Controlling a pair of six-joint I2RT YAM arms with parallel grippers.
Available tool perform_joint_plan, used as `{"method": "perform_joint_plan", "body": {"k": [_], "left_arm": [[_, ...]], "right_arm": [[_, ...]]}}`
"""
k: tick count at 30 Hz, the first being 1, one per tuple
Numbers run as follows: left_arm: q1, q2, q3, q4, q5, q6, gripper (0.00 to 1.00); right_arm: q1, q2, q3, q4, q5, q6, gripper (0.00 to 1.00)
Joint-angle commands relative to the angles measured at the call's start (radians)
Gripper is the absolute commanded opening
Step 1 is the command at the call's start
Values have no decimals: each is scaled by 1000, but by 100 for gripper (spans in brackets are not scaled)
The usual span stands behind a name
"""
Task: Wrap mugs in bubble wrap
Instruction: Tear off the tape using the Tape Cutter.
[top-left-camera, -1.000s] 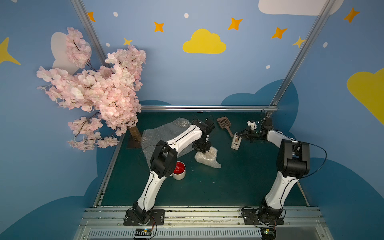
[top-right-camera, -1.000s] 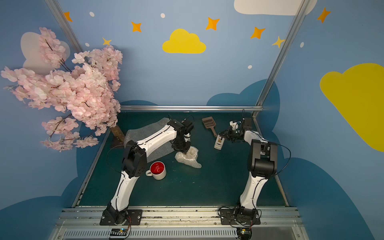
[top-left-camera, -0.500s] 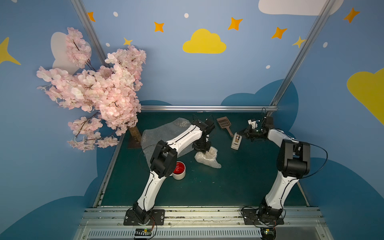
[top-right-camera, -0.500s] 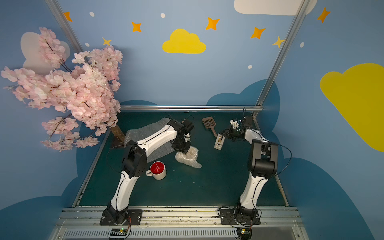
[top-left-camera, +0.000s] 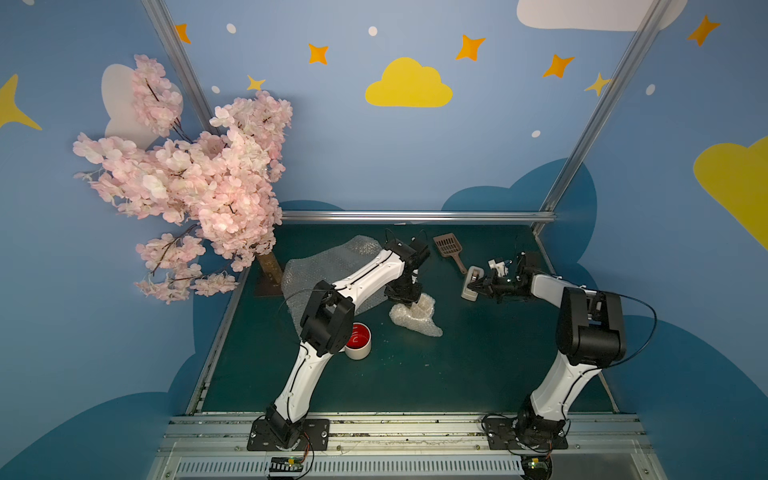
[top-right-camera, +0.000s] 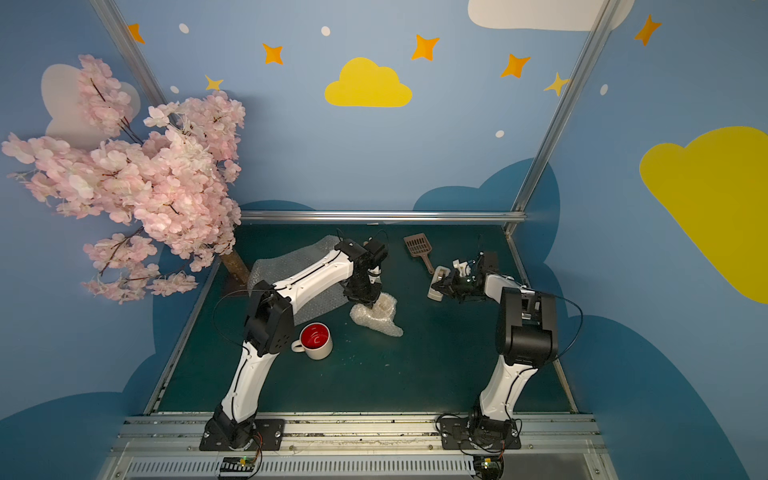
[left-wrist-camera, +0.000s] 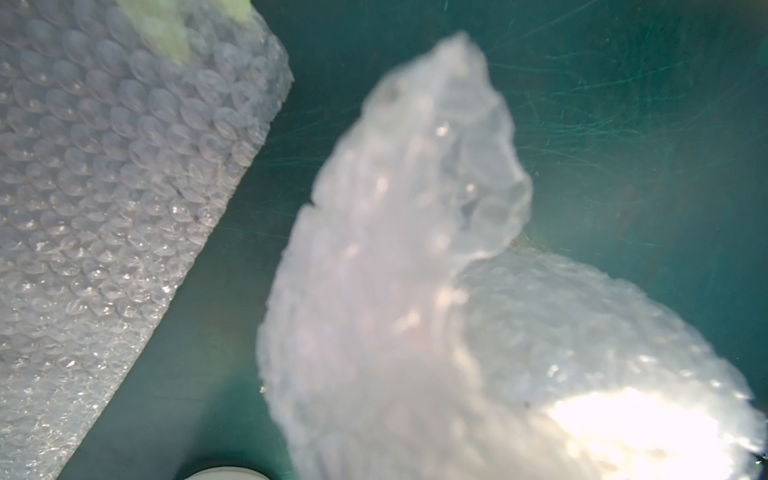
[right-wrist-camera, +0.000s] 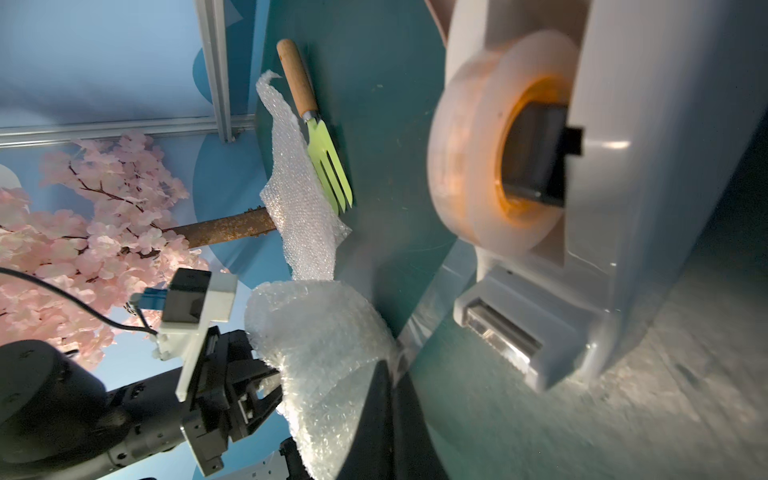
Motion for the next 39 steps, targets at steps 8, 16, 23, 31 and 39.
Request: {"method": "perform_joint_plan", "body": {"k": [8,16,23,31,39], "left_arm": [[-7,19,3,-8,23,-4,22],[-7,26,15,-15,27,-2,22],[-7,30,18,-18,24,0,22],[-7,36,28,-22,20,2,22],[-7,40,33,-23,27,-3,22]], "right_arm": [[40,-11,-102,112,-6,30,0],[28,-52,-81,31,-14,-21,0],[25,-35,-102,23,-15,-44,0],[27,-12,-137,16,19,-71,0],[33,58,-156,45,65,-72,0]]}}
